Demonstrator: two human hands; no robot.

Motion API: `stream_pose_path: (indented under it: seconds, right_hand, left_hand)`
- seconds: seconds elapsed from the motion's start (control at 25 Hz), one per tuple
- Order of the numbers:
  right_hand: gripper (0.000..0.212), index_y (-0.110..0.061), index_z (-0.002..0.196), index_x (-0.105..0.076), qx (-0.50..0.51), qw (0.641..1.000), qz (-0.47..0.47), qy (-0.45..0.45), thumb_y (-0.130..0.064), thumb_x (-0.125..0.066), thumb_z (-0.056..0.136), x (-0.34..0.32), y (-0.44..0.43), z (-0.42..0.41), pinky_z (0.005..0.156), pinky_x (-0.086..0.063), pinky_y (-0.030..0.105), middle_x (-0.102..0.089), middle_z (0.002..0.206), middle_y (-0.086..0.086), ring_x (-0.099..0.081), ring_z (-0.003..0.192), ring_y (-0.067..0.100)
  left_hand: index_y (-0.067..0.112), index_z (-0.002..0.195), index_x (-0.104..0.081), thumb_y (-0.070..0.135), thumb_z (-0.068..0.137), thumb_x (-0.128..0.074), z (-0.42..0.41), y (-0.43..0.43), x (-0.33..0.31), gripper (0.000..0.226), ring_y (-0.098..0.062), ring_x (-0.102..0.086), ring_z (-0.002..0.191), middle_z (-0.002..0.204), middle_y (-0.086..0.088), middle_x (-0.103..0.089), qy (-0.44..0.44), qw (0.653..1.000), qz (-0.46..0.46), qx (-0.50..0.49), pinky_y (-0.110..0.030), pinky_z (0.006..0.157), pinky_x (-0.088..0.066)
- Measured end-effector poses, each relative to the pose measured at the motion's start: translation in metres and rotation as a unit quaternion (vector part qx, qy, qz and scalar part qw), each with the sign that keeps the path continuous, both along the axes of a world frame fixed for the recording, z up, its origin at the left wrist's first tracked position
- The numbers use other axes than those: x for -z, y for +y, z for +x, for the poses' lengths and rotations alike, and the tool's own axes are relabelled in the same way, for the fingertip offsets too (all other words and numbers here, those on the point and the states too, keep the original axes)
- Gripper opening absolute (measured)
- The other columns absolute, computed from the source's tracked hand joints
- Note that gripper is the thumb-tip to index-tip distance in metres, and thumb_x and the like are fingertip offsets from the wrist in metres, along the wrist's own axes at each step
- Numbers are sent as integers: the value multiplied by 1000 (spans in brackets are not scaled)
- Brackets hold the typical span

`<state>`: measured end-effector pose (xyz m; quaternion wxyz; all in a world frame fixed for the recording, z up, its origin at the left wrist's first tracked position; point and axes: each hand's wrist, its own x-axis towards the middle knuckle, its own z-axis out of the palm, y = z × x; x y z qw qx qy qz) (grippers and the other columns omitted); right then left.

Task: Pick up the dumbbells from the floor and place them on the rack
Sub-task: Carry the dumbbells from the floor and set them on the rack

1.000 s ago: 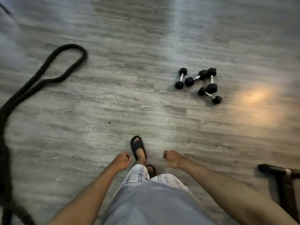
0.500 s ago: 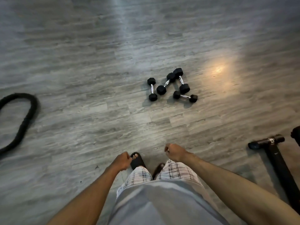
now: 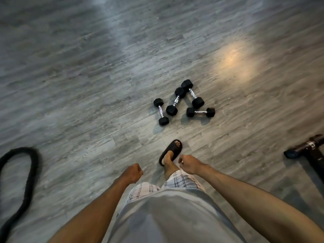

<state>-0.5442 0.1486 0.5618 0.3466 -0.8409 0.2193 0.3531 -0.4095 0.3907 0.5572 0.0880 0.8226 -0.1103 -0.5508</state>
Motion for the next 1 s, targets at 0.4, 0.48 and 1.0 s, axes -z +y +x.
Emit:
stream_pose_path:
  seconds: [0.4,0.48,1.0]
  right_hand:
    - [25,1,104,-64,68,997,15,29,-7,-47,87,25,-121,151,79,-51,39,-70,106,22,-64,99,40]
    - [25,-2,106,-63,95,995,21,35,-12,-48,89,36,-140,173,83,-50,38,-69,110,21,-63,103,39]
    - [14,-16,92,-65,368,922,35,113,-12,-51,92,173,-264,307,83,-53,32,-67,88,3,-65,84,20]
  left_hand:
    - [5,113,-57,22,98,-54,183,-178,10,24,-27,-64,83,105,-21,-69,-26,999,-36,29,-32,72,-47]
    - [1,117,-56,21,98,-53,208,-216,29,27,-34,-67,93,109,-24,-68,-5,997,-38,61,-37,77,-51]
    - [18,73,-50,16,98,-49,317,-391,190,25,-9,-57,33,77,-16,-66,124,992,-9,-11,-28,52,-48]
